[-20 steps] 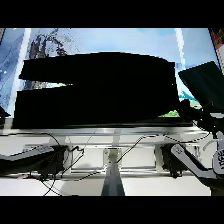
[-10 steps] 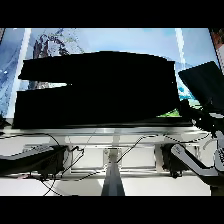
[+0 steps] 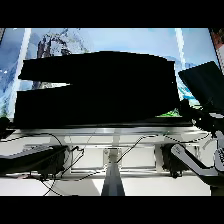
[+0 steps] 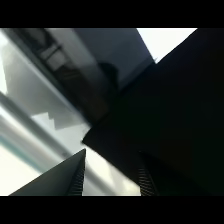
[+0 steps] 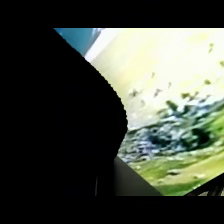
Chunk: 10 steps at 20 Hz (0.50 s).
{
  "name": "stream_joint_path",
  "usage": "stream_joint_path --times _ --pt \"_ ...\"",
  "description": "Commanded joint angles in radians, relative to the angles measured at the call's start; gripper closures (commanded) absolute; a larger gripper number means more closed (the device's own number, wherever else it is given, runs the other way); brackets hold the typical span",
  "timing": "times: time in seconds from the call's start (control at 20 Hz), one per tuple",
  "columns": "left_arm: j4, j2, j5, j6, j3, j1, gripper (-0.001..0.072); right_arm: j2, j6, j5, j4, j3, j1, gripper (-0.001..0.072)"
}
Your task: Fold the clothes and pants, and hang the long-sleeved shirts on hangers.
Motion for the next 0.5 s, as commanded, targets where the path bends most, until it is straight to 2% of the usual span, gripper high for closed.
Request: stream_joint_path --times 0.0,0.05,0.1,0.15,0.25,0.4,0.45 --pt "-0.058 -0.045 0.041 0.034 -0.015 0.001 0.0374 0.0 0.0 0.001 0.0 0.002 0.0 0.0691" --pt "-0.059 -0.058 0.048 0.05 -0.015 0.0 0.0377 0.0 0.0 0.002 0.001 0.002 0.0 0.0691" --pt "-0.059 -0.064 0.068 0.074 -0.015 -0.005 0.0478 0.0 0.0 0.005 0.001 0.002 0.0 0.0691" --pt "-0.06 -0.063 0.088 0.085 -0.014 -0.007 0.067 0.0 0.0 0.013 0.0 0.003 0.0 0.0692" --pt "-0.126 -0.061 0.086 0.125 0.006 -0.014 0.0699 0.002 -0.026 0.051 -0.009 0.021 0.0 0.0692" --pt "-0.344 -0.04 0.013 0.286 0.056 -0.024 0.07 0.058 -0.067 0.142 -0.081 0.092 0.0 0.0691" --pt "-0.414 -0.026 -0.001 0.3 0.072 -0.024 0.07 0.094 -0.066 0.17 -0.119 0.12 0.0 0.0692"
